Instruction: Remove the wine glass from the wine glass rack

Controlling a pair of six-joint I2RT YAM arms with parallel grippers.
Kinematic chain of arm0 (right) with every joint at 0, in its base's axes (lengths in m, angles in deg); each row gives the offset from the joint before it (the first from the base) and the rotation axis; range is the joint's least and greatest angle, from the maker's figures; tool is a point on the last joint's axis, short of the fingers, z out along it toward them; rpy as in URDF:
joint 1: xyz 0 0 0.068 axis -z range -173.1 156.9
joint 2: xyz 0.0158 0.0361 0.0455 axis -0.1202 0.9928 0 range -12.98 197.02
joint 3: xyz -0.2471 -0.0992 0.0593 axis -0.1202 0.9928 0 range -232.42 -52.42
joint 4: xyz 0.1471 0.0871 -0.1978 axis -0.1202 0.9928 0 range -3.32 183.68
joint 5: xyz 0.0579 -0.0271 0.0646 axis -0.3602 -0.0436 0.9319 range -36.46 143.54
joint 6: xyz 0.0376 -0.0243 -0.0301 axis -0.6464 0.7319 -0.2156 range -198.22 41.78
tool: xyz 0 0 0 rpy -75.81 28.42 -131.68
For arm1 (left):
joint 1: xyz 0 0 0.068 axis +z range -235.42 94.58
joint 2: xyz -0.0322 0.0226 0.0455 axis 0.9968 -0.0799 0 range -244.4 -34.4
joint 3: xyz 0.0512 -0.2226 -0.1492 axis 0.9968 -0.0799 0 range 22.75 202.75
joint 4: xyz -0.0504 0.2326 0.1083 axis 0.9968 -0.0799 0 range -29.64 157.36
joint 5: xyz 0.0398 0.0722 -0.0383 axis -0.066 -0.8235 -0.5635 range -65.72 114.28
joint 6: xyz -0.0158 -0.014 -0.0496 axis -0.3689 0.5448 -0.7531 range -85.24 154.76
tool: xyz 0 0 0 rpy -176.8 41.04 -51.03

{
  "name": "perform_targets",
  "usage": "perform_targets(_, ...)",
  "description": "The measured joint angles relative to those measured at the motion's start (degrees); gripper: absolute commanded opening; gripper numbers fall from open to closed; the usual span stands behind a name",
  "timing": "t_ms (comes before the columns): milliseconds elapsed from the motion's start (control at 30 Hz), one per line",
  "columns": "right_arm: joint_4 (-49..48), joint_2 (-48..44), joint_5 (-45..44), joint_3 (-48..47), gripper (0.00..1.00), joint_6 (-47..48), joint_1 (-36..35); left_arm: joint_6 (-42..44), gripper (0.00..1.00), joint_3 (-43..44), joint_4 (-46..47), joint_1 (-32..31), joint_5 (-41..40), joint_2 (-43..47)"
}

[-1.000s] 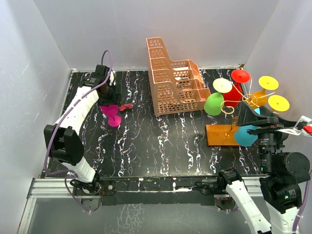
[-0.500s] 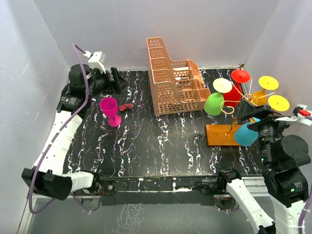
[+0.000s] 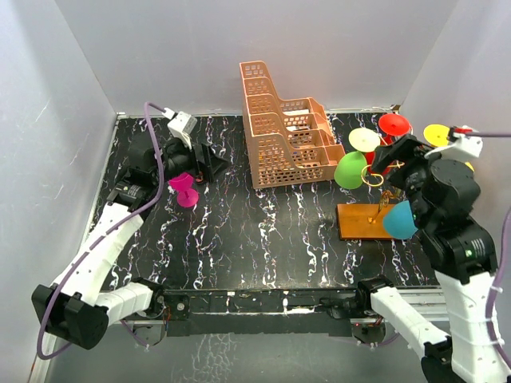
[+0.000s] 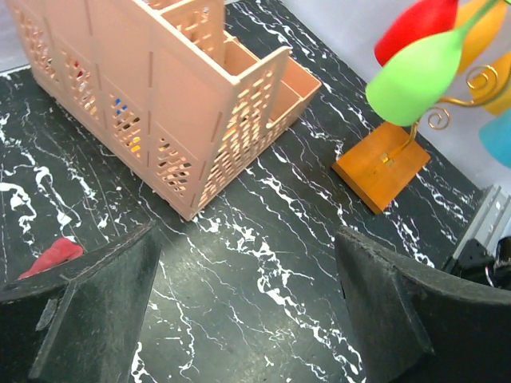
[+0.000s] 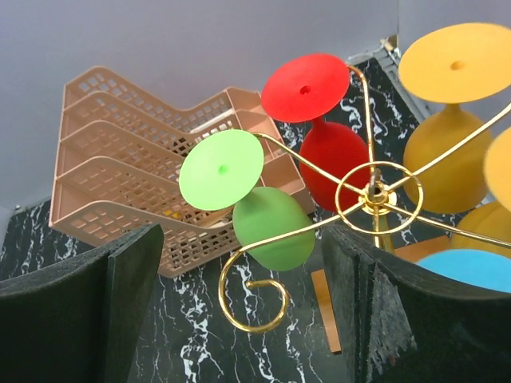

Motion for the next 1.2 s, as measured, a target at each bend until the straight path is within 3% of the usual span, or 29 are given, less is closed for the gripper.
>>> perform_targets(433,1.4,12.9,1.0,-2.5,0.75,-2.3,-0.2,5.8,0.92,-1.0,-0.5,-5.6,-4.4,4.7)
perform_targets(567,0.7,13.8,0.4,-2.5,0.66,-2.1,-0.2,6.1,0.93,-1.1,-0.6,-6.5,-4.9,4.6)
perform_targets(1200,-3.7,16.5,-2.2,-1.7,0.58,-4.7,-0.2,6.1,0.97,-2.1,-0.2,-7.4,-5.5,4.6)
